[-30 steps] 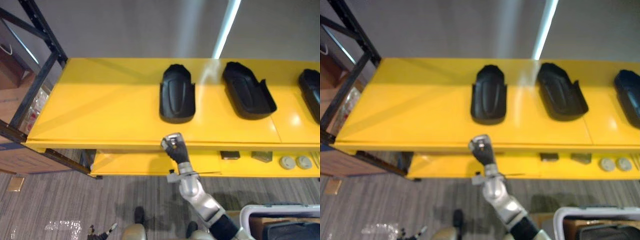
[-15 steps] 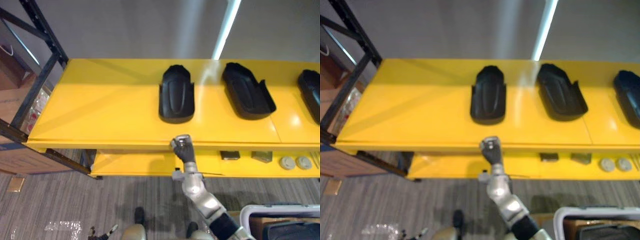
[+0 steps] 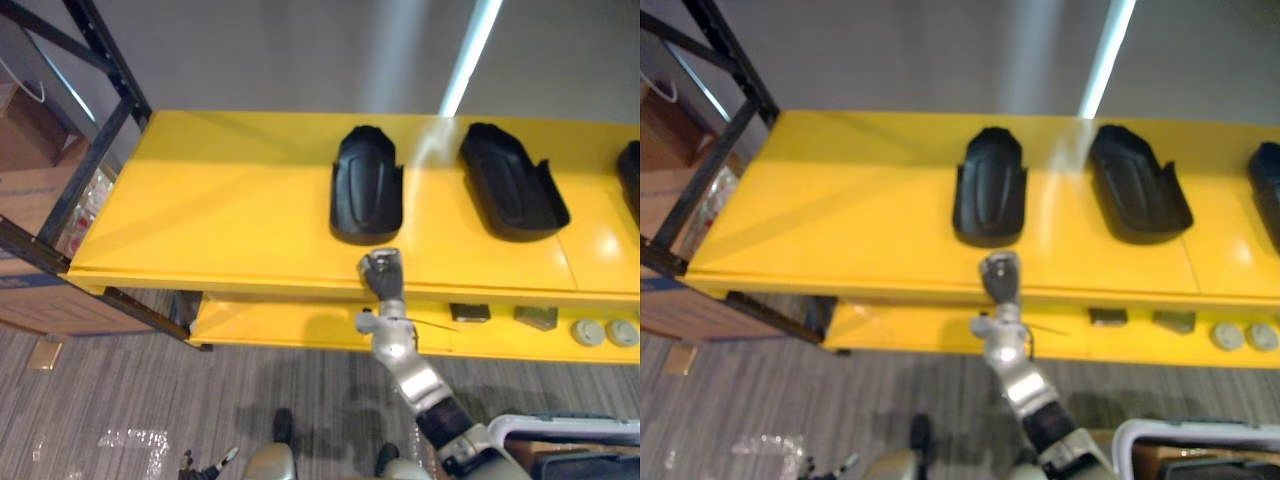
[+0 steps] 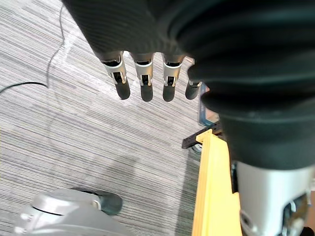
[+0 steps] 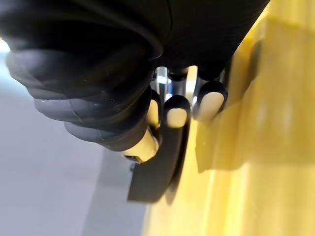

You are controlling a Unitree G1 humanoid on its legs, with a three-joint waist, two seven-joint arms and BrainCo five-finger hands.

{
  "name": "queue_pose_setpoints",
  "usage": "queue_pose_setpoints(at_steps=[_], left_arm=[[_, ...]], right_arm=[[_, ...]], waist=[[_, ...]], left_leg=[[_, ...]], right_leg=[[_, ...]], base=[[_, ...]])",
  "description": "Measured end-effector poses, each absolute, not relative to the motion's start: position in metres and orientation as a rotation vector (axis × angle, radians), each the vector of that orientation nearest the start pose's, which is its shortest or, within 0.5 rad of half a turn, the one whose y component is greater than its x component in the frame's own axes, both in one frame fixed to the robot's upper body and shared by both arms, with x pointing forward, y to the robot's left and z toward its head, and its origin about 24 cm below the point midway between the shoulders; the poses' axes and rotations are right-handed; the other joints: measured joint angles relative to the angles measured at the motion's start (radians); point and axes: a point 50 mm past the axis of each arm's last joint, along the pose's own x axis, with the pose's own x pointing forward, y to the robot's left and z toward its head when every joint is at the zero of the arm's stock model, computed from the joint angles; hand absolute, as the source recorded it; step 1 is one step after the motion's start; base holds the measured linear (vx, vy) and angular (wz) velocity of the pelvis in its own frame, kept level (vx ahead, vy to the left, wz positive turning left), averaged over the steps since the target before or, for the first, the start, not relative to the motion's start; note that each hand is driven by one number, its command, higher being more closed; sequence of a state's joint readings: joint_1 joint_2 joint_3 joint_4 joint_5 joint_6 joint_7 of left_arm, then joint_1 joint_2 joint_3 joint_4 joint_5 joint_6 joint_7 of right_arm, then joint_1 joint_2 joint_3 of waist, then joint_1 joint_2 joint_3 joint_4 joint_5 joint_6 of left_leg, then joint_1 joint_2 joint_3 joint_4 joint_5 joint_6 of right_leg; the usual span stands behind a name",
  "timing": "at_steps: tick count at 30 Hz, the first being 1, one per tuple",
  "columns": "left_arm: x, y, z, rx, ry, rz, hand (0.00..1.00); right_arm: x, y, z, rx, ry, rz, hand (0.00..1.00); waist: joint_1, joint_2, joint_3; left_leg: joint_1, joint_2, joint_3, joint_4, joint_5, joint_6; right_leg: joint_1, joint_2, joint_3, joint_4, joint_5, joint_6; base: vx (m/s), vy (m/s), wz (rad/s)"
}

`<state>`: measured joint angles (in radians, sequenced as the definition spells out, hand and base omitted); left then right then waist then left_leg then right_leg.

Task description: Walk over and take plastic housings, then place them on the shelf

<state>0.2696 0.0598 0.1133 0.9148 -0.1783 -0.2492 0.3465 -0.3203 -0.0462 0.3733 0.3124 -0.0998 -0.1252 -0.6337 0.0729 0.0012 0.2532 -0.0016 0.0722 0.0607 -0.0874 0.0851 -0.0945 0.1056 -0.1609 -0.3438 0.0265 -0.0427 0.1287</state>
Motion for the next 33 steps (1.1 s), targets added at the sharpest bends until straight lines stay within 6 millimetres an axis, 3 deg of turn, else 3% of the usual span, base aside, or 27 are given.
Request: queue_pose_setpoints(at_steps=[12,33], left_arm=[[0.070,0.217,-0.144,0.023,0.883,0.630,0.00],[0.072,0.221,-0.143,0.035,0.874,0.639,0.00]], right_arm=[[0.311,-0.080,0.076,-0.197,-0.209,-0.199,1.00],[0.329,-0.081,0.092,-0.177,-0.189,-0.258,1.00]], waist=[[0.023,-0.003,0.010],[0.027,-0.005,0.042]], left_leg=[[0.000,-0.005,-0.002,0.004,0.001,0.000],[0.003,-0.016,-0.009,0.001,0.003,0.003]], right_leg=[[0.004,-0.004,-0.009,0.000,0.000,0.000],[0.015,-0.015,-0.014,-0.004,0.004,0.007]], base=[[0.00,-0.004,0.01],[-0.01,-0.001,0.01]])
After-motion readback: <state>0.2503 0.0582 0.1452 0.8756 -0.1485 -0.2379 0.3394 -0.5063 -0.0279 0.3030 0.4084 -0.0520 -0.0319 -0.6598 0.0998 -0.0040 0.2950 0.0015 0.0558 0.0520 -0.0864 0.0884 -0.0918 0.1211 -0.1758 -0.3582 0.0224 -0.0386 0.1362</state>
